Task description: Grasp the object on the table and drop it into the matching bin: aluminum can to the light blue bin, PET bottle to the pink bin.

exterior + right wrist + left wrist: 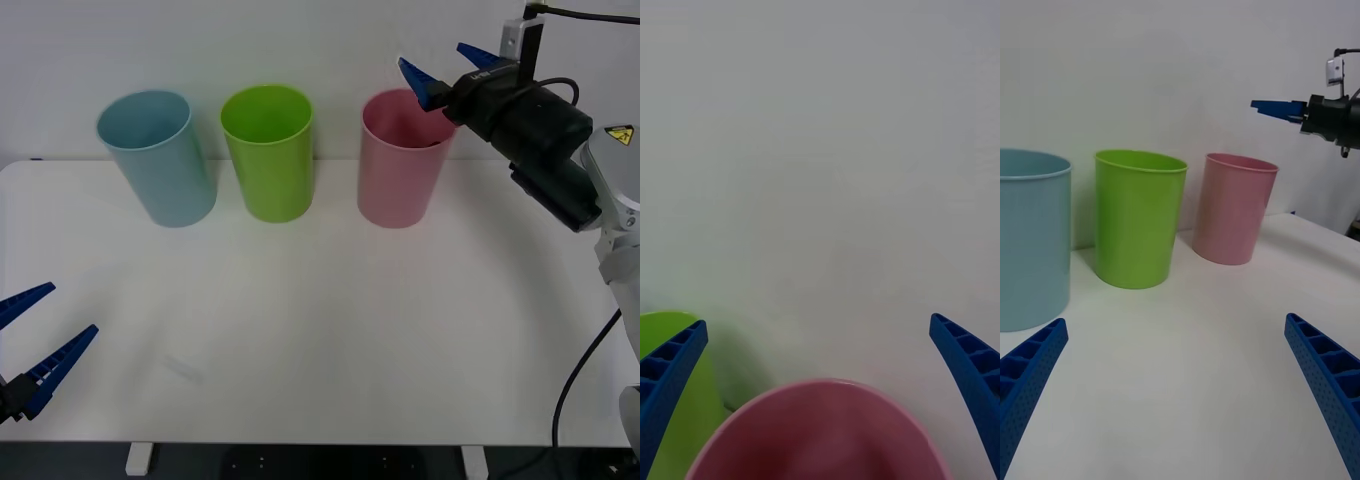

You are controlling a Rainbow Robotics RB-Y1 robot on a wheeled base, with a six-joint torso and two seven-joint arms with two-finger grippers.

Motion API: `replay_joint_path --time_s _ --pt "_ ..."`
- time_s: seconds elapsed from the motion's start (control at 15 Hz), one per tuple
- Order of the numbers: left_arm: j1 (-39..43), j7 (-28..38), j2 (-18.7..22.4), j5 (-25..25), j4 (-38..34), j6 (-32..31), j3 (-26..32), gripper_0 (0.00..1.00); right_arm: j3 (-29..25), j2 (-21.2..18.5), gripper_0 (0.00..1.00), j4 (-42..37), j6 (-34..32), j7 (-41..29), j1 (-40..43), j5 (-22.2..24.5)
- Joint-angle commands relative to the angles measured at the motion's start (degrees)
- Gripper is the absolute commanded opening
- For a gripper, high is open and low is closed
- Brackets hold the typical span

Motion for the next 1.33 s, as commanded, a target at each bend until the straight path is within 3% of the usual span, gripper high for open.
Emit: replay_joint_path --time_s 0.07,0.4,0.73,1.07,1.33 --pt "0.00 0.00 0.00 0.00 0.00 0.00 0.00 1.00 -0.07 -1.74 1.00 -4.66 -0.18 0.16 4.51 -1.40" --pt "0.00 0.00 0.00 0.00 0.00 0.00 0.00 1.00 -2.45 -3.58 1.00 -11.08 -2.99 0.60 11.72 -3.15" --pt "0.00 0.00 0.00 0.00 0.00 0.00 0.00 1.00 -8.77 -3.58 1.00 -12.84 -12.75 3.07 16.90 -3.07" --pt "0.00 0.00 0.00 0.00 0.00 0.00 0.00 1.00 -13.34 -4.37 1.00 -12.93 -19.87 11.33 21.82 -3.07" --pt "0.00 0.00 0.00 0.00 0.00 0.00 0.00 1.00 -17.04 -4.37 1.00 -12.93 -25.76 12.65 26.04 -3.07"
